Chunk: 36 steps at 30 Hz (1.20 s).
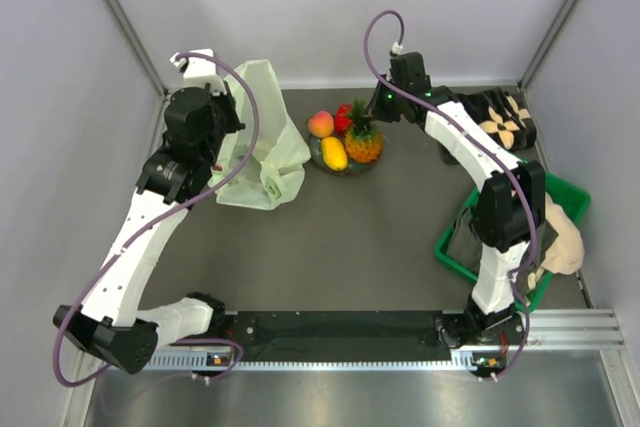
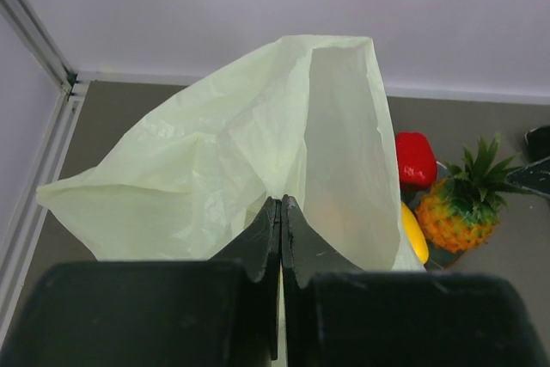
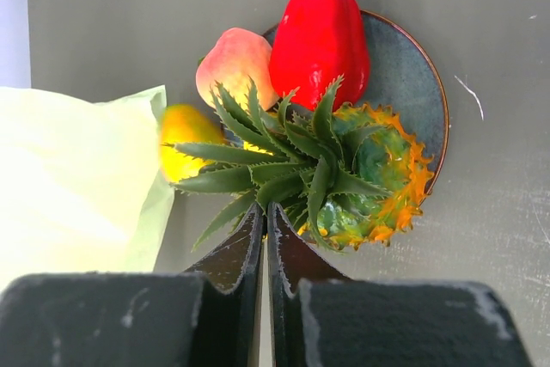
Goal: Place the fruits into the plastic bag
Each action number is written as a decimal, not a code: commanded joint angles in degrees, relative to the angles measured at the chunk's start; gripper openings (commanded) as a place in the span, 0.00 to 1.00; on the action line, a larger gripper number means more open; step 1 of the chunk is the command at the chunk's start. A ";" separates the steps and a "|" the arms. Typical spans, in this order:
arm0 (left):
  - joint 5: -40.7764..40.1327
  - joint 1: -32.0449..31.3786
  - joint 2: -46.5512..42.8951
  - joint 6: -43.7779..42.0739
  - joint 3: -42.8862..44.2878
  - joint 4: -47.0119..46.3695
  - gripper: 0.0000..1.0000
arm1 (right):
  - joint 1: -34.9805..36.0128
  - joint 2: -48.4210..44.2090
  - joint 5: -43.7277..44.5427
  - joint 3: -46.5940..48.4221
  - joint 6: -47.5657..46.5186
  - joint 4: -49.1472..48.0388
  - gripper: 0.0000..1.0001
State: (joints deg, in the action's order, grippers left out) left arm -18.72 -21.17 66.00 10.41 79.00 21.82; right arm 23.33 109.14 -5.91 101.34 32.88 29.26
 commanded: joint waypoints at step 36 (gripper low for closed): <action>3.16 -0.01 -3.07 6.90 -1.84 -3.46 0.00 | 0.22 -22.57 -5.32 -3.52 1.04 -10.88 0.00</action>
State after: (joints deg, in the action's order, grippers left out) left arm -16.75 -21.17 64.29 14.81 74.48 19.75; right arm 22.85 92.05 -6.20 96.73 32.62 26.02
